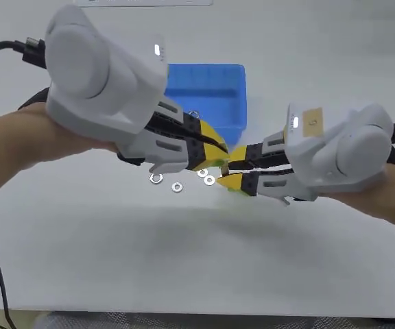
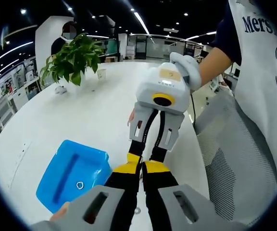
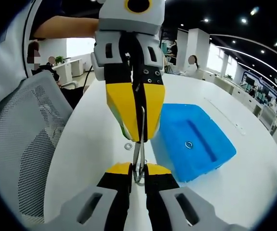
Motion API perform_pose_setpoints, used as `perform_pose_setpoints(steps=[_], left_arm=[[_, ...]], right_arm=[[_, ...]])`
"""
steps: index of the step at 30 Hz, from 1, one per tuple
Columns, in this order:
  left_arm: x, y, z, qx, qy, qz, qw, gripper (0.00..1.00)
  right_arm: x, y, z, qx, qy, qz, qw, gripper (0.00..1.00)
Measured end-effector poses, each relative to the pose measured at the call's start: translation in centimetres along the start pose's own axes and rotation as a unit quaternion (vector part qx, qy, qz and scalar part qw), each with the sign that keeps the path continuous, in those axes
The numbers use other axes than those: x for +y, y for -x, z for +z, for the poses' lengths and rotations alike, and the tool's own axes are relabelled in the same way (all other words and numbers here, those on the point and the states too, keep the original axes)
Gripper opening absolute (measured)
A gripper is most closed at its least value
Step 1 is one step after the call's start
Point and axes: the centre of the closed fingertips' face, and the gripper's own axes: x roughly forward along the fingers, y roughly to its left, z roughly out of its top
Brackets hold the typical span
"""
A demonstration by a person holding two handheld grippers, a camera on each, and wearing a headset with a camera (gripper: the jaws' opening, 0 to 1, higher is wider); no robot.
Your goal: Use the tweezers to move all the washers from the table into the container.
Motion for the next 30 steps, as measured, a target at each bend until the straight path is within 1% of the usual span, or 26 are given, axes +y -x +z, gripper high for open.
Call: perform_pose_setpoints(steps=[5, 7, 8, 10, 14, 17, 26, 27, 30], left_arm=[[-0.1, -0.1, 0.1, -0.002, 0.000, -0.004, 1.0000, 0.06], [-0.2, -0.1, 0.1, -0.001, -0.002, -0.005, 1.0000, 0.06], [-0.3, 0.0, 0.0, 0.003, -0.004, -0.007, 1.0000, 0.06], [-0.5, 0.2, -0.1, 0.012, -0.007, -0.008, 0.9999, 0.06], [-0.5, 0.9, 0.2, 0.011, -0.009, -0.005, 0.9999, 0.06], [-0.4, 1.5, 0.5, 0.009, -0.011, -0.001, 0.9999, 0.06], [-0.1, 3.9, 1.7, -0.002, -0.018, 0.015, 0.9997, 0.06], [-0.1, 4.2, 1.8, -0.002, -0.018, 0.016, 0.9997, 0.06], [0.1, 4.9, 2.1, -0.005, -0.022, 0.024, 0.9995, 0.06]], right_arm=[[0.1, 0.1, 0.0, -0.001, 0.008, 0.000, 1.0000, 0.10], [0.2, 0.1, 0.0, -0.003, 0.016, -0.002, 0.9999, 0.10], [0.2, 0.1, 0.0, -0.003, 0.013, -0.001, 0.9999, 0.10], [0.4, 0.1, 0.1, 0.000, 0.019, -0.001, 0.9998, 0.10], [0.4, 0.2, 0.7, -0.004, 0.019, -0.004, 0.9998, 0.10], [0.2, 0.3, 1.3, -0.006, 0.020, -0.006, 0.9998, 0.10], [-0.1, 0.9, 4.1, -0.017, 0.038, -0.012, 0.9990, 0.10], [-0.1, 0.9, 4.2, -0.018, 0.039, -0.012, 0.9990, 0.10], [-0.4, 1.0, 5.1, -0.017, 0.060, -0.018, 0.9979, 0.10]])
